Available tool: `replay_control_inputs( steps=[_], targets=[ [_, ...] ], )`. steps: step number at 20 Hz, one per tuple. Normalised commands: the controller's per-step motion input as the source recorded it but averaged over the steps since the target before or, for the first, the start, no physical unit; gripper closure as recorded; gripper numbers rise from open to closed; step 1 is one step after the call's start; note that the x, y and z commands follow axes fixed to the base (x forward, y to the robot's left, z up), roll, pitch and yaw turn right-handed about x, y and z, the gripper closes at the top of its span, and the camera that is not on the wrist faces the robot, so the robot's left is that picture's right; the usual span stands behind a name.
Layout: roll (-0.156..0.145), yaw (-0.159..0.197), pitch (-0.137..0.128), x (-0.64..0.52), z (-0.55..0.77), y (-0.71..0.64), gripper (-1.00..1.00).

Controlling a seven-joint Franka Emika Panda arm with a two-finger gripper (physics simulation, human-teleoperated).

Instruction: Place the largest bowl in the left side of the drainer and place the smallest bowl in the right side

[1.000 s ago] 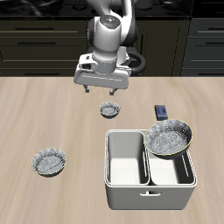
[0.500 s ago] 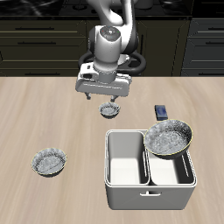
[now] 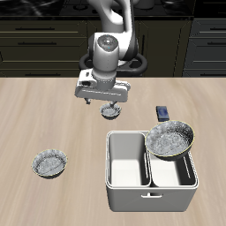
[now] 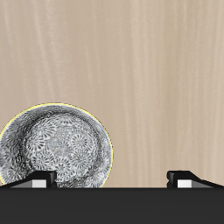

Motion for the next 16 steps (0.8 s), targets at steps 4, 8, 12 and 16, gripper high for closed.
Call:
replay_control_inputs(
  steps=[4,8,12,16],
  targets=[
    [-0.001,-0.019,0.036,-0.05,-0.22,0.0,-1.0],
    [0.006,-0.044,0.042,-0.03,-0.27,0.0,1.0],
    [0.039,-0.026,0.031,-0.05,-0.17,0.07,1.0],
    [0.012,-0.016,0.004,0.01,-0.02,0.02,1.0]
  ],
)
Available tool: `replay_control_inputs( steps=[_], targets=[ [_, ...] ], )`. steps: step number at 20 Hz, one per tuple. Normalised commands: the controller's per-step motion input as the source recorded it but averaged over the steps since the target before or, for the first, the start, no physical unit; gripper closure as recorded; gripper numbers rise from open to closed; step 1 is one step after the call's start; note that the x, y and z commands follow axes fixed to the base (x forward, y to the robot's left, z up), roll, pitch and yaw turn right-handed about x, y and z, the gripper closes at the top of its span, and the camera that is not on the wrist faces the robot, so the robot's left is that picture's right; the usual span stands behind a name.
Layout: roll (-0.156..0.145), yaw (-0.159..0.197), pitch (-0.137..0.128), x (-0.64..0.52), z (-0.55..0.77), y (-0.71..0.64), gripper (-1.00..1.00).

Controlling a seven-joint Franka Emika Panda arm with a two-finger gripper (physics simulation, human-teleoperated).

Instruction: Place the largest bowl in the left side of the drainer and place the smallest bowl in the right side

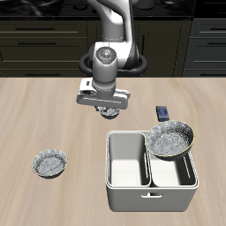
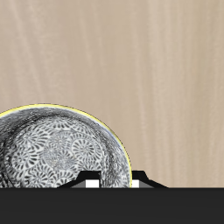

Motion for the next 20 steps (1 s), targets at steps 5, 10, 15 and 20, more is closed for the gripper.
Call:
replay_control_inputs(
  steps=[5,10,15,20],
  targets=[
    [-0.006,0.005,-0.004,0.07,0.13,-0.04,1.0],
    [-0.019,0.016,-0.029,0.04,0.27,-0.07,1.0],
    [-0.016,-0.013,-0.05,0.0,0.53,-0.13,1.0],
    [-0.033,0.012,-0.091,-0.05,0.7,-0.16,1.0]
  ],
)
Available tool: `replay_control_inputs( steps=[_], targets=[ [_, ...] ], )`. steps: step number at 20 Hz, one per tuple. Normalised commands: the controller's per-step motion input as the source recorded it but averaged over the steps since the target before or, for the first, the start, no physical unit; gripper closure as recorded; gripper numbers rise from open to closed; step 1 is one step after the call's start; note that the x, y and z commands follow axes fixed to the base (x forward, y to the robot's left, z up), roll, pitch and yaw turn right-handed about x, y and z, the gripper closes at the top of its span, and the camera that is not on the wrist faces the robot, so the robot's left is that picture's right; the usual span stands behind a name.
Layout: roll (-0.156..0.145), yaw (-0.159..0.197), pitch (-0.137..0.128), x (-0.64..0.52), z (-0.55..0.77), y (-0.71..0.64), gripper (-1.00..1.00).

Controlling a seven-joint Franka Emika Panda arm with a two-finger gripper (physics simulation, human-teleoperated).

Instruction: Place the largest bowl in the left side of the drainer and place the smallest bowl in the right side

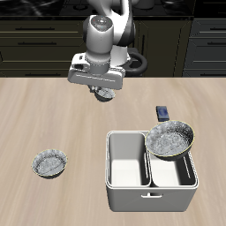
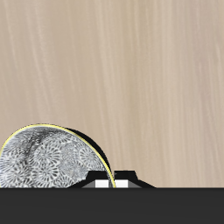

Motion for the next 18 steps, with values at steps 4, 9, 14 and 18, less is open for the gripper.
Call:
replay_control_inputs(
  steps=[4,9,14,18],
  targets=[
    [-0.042,-0.026,-0.031,-0.03,0.41,-0.23,1.0],
    [-0.033,0.02,-0.083,-0.06,0.6,-0.18,1.0],
    [-0.047,0.031,-0.06,0.1,0.45,-0.14,1.0],
    [-0.046,0.012,-0.004,0.24,0.26,-0.15,1.0]
  ],
)
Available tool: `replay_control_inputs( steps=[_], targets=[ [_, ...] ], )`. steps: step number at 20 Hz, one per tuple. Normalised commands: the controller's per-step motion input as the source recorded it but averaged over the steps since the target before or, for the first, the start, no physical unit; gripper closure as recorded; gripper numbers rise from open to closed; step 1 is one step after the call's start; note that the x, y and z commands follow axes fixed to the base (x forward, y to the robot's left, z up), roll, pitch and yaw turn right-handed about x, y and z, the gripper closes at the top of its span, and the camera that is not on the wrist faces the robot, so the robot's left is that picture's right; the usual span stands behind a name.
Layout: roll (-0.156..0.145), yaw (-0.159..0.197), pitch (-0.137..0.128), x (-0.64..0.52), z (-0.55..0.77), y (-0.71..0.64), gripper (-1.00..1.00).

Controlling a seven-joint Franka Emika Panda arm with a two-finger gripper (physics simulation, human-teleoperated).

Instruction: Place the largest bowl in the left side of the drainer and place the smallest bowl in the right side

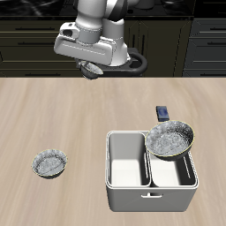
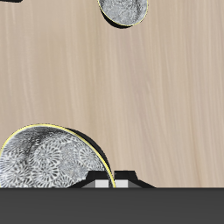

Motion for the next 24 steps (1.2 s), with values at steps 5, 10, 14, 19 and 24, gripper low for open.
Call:
replay_control_inputs(
  steps=[5,10,14,19,24],
  targets=[
    [-0.036,0.016,-0.01,0.25,0.28,-0.1,1.0],
    [-0.029,0.007,0.019,0.3,0.1,-0.1,1.0],
    [-0.015,-0.048,0.083,0.59,0.04,-0.03,1.0],
    [-0.013,-0.03,0.04,0.48,0.04,0.08,1.0],
    [0.027,-0.024,0.012,0.41,0.15,0.36,1.0]
  ],
)
